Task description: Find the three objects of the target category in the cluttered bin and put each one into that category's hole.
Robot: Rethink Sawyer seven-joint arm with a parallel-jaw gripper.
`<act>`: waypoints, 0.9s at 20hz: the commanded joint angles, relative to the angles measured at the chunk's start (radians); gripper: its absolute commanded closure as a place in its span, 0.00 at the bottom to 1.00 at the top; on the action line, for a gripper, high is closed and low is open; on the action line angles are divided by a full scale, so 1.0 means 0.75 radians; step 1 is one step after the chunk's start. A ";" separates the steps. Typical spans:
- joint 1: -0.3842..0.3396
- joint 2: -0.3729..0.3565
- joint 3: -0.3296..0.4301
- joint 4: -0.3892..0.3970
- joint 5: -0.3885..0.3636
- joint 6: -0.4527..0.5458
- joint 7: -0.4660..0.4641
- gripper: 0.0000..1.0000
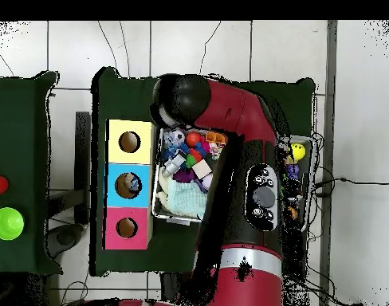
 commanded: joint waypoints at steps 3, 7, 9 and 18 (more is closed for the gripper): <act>-0.103 -0.019 0.282 0.276 -0.351 -0.293 -0.722 0.00; -0.052 -0.029 0.270 0.246 -0.400 -0.239 -0.570 0.00; -0.036 -0.024 0.271 0.232 -0.407 -0.225 -0.521 0.00; -0.030 0.023 0.304 0.210 -0.443 -0.283 -0.429 0.00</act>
